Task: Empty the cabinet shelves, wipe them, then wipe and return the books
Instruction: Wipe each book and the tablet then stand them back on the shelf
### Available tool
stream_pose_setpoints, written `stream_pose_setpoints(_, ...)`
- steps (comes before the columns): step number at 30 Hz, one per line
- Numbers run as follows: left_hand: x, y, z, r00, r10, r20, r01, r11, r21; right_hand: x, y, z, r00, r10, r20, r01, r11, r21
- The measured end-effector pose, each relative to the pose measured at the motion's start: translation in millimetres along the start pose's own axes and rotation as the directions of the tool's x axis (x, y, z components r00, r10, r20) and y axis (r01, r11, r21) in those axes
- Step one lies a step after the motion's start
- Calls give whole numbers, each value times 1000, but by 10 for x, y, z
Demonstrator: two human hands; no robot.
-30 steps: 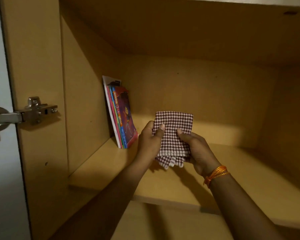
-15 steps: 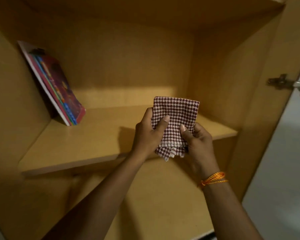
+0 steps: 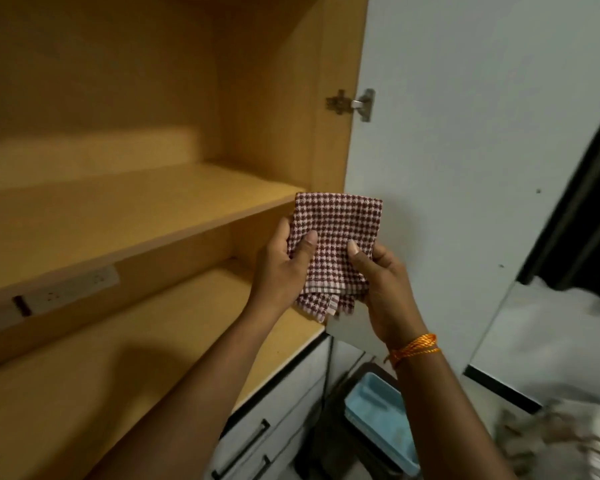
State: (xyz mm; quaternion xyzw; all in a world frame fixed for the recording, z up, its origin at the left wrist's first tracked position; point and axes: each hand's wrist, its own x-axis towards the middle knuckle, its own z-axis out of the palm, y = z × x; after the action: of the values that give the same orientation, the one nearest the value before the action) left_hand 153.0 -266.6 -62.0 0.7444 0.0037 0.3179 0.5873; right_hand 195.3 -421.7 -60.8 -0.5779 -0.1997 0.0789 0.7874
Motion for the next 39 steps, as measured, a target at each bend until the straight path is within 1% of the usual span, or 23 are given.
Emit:
stream_pose_setpoints(2, -132, 3, 234, 1000, 7, 16, -7, 1000, -7, -171, -21, -233, 999, 15, -44, -16, 1000, -19)
stream_pose_setpoints(5, -466, 76, 855, 996, 25, 80, -25, 1000, -1, -591, -77, -826, 985, 48, -163, -56, 997, -47)
stream_pose_setpoints(8, -835, 113, 1353, 990, -4, 138, 3, 1000, 9, -994, -100, -1315, 966, 29, -257, -48, 997, -67)
stream_pose_setpoints(9, -912, 103, 1522, 985, -4, 170, 2, 1000, 15, -1082, -99, -1459, 952, 8, -305, -35, 996, -84)
stream_pose_setpoints(10, -1171, 178, 1889, 971, -32, 237, 31, 999, 10, -1378, -142, -1784, 923, -7, -386, -35, 994, -103)
stream_pose_setpoints(12, -1280, 149, 2007, 958, -64, 279, 57, 998, 30, -1483, -82, -1907, 895, -25, -444, -21, 995, -99)
stream_pose_setpoints(14, -1494, 192, 2282, 925, -95, 367, 76, 995, 67, -1740, -76, -2201, 854, -24, -520, -27, 996, -91)
stream_pose_setpoints(17, -1856, 256, 2672, 841, -149, 520, 105, 988, 113, -2194, -119, -2590, 789, -20, -614, -38, 996, -81)
stream_pose_setpoints(20, -2262, 317, 3025, 770, -163, 617, 100, 986, 137, -2679, -88, -2931, 720, -23, -693, -58, 994, -93)
stream_pose_setpoints(26, -3011, 409, 3568, 682, -146, 717, 59, 988, 145, -3549, -20, -3403, 602, 3, -798, -90, 994, -65)
stream_pose_setpoints(29, -3339, 438, 3753, 643, -141, 753, 24, 986, 165, -3922, -16, -3504, 544, 29, -839, -114, 993, -40)
stream_pose_setpoints(32, -3639, 452, 3919, 585, -143, 798, 1, 985, 175, -4243, -3, -3560, 492, 61, -869, -117, 993, 4)
stream_pose_setpoints(35, -3905, 455, 4095, 514, -96, 853, -41, 990, 136, -4528, 49, -3629, 422, 106, -900, -93, 993, 74)
stream_pose_setpoints(37, -4027, 432, 4181, 489, -44, 871, -78, 993, 94, -4657, 78, -3653, 399, 140, -906, -90, 990, 113)
stream_pose_setpoints(39, -4176, 375, 4336, 441, 1, 898, -135, 989, 66, -4843, 109, -3695, 361, 172, -916, -79, 985, 154)
